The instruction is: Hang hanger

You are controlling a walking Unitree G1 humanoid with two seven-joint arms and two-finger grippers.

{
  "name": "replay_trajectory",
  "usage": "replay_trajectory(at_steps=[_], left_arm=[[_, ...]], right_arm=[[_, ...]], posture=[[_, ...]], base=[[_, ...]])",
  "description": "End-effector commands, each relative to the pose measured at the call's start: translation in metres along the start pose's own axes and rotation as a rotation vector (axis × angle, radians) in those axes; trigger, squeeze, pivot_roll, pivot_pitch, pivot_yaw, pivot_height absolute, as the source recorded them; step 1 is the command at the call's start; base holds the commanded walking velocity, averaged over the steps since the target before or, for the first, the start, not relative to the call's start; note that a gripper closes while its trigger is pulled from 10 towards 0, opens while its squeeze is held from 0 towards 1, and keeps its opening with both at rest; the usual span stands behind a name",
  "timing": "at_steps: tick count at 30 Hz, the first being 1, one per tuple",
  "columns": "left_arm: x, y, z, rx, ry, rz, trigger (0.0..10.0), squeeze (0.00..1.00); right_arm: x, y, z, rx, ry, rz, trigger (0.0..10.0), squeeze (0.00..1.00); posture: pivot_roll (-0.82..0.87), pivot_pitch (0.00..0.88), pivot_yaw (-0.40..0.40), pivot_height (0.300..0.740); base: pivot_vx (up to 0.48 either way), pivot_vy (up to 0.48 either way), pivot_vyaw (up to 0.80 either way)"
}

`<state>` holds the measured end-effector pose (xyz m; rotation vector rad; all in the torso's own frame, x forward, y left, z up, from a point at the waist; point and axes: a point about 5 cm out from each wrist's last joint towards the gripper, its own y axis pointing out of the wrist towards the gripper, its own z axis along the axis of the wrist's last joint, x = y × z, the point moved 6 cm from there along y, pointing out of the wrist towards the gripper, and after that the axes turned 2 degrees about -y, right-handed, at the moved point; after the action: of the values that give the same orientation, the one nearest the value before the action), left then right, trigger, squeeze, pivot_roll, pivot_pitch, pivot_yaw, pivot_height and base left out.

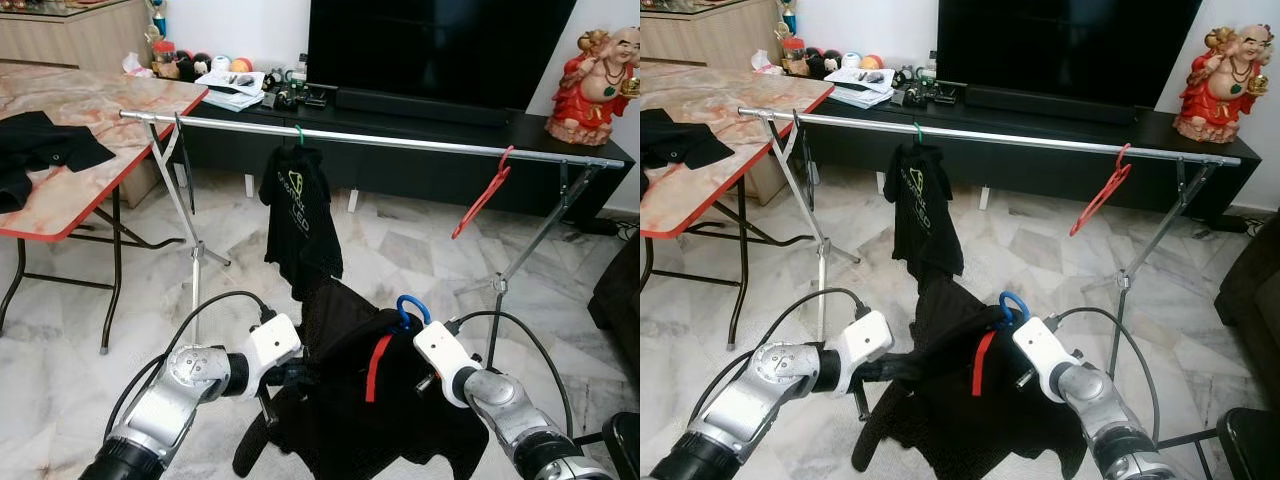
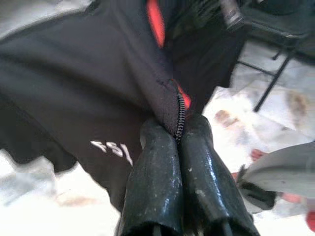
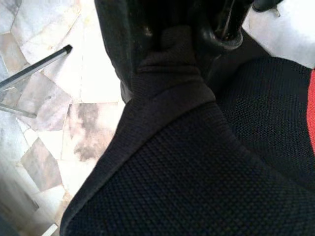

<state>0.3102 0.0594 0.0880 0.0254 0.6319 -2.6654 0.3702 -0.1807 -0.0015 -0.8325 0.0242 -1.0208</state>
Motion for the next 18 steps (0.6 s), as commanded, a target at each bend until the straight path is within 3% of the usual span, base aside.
replay_trajectory(at_steps=[1, 2, 3, 4, 6, 7, 8, 18], left_arm=[[0.013, 0.004, 0.015, 0.038, 0.020, -0.064, 3.6, 0.00], [0.020, 0.004, 0.022, 0.057, 0.027, -0.094, 4.7, 0.00], [0.020, 0.004, 0.022, 0.057, 0.027, -0.094, 4.7, 0.00], [0.026, 0.003, 0.028, 0.070, 0.036, -0.124, 10.0, 0.00], [0.032, 0.000, 0.034, 0.089, 0.048, -0.152, 10.0, 0.00], [0.037, -0.002, 0.039, 0.106, 0.059, -0.177, 10.0, 0.34], [0.040, -0.004, 0.041, 0.115, 0.067, -0.196, 10.0, 1.00], [0.055, -0.012, 0.029, 0.042, 0.061, -0.264, 10.0, 1.00]], right_arm=[[0.004, 0.000, 0.003, 0.000, 0.009, -0.011, 0.0, 0.00], [0.000, 0.002, 0.008, 0.018, 0.016, 0.007, 0.0, 0.00], [0.000, 0.002, 0.008, 0.018, 0.016, 0.007, 0.0, 0.00], [-0.004, 0.003, 0.013, 0.038, 0.020, 0.022, 0.0, 0.00], [-0.006, 0.004, 0.021, 0.062, 0.025, 0.029, 0.0, 0.00], [-0.007, 0.006, 0.029, 0.082, 0.024, 0.032, 0.0, 0.00], [-0.007, 0.006, 0.033, 0.093, 0.023, 0.030, 0.0, 0.00], [-0.005, 0.008, 0.053, 0.148, 0.016, 0.016, 0.0, 0.00]], posture=[[0.12, 0.017, -0.074, 0.740], [0.12, 0.016, -0.075, 0.740], [0.12, 0.016, -0.075, 0.740], [0.12, 0.015, -0.074, 0.740], [0.13, 0.013, -0.074, 0.740], [0.13, 0.013, -0.074, 0.740], [0.13, 0.013, -0.074, 0.740], [0.13, 0.000, -0.072, 0.740]], base=[[0.000, 0.000, 0.00], [0.000, 0.000, 0.00], [0.000, 0.000, 0.00], [0.000, 0.000, 0.00], [0.000, 0.000, 0.00], [0.000, 0.000, 0.00], [0.000, 0.000, 0.00], [0.000, 0.000, 0.00]])
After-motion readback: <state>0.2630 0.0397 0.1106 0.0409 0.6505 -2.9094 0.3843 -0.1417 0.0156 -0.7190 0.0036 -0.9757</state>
